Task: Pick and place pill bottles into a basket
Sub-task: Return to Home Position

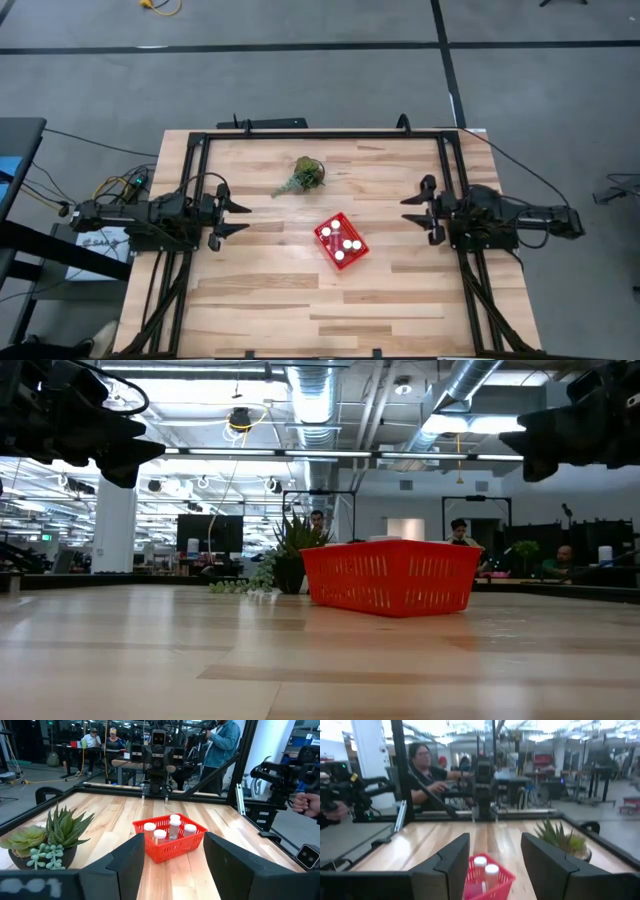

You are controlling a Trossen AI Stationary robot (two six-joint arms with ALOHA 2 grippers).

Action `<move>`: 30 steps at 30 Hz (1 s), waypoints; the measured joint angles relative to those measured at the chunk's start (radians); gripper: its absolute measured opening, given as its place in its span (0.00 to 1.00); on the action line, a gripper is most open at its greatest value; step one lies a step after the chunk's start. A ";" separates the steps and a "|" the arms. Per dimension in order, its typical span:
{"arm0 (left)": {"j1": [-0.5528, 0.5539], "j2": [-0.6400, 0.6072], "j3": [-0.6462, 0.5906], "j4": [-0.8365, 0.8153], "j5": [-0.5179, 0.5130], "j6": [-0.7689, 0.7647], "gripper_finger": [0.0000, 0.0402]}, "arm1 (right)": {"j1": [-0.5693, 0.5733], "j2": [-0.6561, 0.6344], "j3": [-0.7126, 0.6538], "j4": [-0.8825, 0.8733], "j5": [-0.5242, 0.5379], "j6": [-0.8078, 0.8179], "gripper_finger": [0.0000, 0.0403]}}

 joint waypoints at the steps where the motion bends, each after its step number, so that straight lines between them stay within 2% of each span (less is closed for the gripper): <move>1: 0.000 0.000 0.000 0.000 0.000 0.000 0.48 | 0.000 -0.015 0.000 -0.002 0.000 -0.002 0.43; 10: 0.000 0.000 0.000 0.000 0.001 0.000 0.48 | 0.000 -0.033 0.000 0.038 0.017 0.012 0.43; 16: 0.000 0.000 0.000 0.000 0.001 -0.001 0.48 | 0.000 -0.033 0.000 0.063 0.088 0.006 0.43; 21: 0.000 0.000 0.000 0.000 0.002 -0.004 0.48 | 0.000 -0.033 0.000 -0.019 0.102 0.076 0.43; 24: 0.000 0.000 0.000 0.000 0.002 -0.005 0.48 | 0.000 -0.033 0.000 -0.076 0.147 0.113 0.43; 30: 0.000 0.000 0.000 0.000 0.002 -0.006 0.48 | 0.000 -0.033 0.000 -0.082 0.162 0.079 0.43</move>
